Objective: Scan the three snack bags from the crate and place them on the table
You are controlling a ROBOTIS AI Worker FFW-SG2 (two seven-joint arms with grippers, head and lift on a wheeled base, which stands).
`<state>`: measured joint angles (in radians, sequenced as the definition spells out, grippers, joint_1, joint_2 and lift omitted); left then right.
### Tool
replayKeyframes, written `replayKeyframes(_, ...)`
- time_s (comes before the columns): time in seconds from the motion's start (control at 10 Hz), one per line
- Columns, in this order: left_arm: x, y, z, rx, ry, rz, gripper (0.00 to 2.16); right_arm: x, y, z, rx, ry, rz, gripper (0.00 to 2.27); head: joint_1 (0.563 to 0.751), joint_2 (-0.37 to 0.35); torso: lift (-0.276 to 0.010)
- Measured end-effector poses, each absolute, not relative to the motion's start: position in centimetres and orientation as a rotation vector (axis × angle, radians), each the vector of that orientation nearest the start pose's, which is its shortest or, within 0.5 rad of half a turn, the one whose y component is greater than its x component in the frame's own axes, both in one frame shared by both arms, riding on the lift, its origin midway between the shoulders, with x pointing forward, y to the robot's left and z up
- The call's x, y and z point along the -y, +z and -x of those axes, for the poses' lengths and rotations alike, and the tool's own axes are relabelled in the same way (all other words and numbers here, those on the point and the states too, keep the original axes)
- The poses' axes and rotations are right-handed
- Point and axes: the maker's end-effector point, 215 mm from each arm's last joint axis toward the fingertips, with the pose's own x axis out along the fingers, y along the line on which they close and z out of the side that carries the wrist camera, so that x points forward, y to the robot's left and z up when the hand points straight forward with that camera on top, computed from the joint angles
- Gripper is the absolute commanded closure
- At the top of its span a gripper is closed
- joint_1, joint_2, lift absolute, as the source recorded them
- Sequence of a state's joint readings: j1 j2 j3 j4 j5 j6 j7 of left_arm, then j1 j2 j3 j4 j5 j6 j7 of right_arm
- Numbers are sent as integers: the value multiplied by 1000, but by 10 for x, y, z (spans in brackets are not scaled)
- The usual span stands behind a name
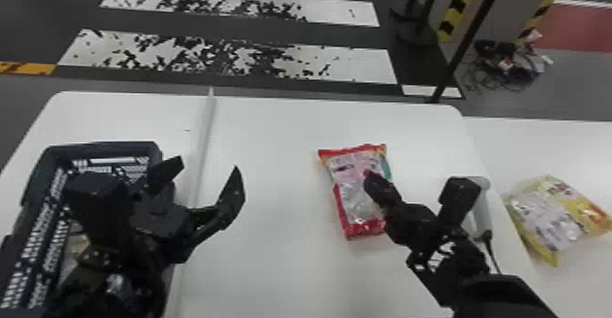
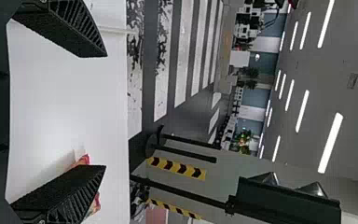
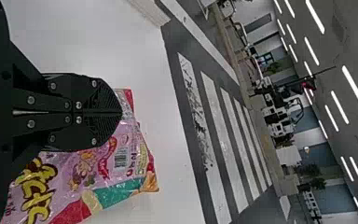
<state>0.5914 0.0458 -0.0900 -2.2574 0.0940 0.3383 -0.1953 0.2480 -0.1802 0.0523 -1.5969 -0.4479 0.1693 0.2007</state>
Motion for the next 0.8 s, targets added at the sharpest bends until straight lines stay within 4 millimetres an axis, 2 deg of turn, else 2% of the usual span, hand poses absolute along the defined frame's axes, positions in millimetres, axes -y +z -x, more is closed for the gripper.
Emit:
replayKeyframes(0.3, -127, -363, -400, -256, -334, 110, 16, 204, -510, -513, -339, 219, -273, 2246, 695, -94, -62)
replayKeyframes(0.5, -124, -363, -403, -253, -347, 112, 16, 207, -527, -516, -364, 199, -270, 2246, 695, -100, -62)
replayKeyframes(0.8, -118, -363, -412, -246, -368, 130, 16, 207, -548, -509, -411, 169, -247, 2246, 695, -105, -62)
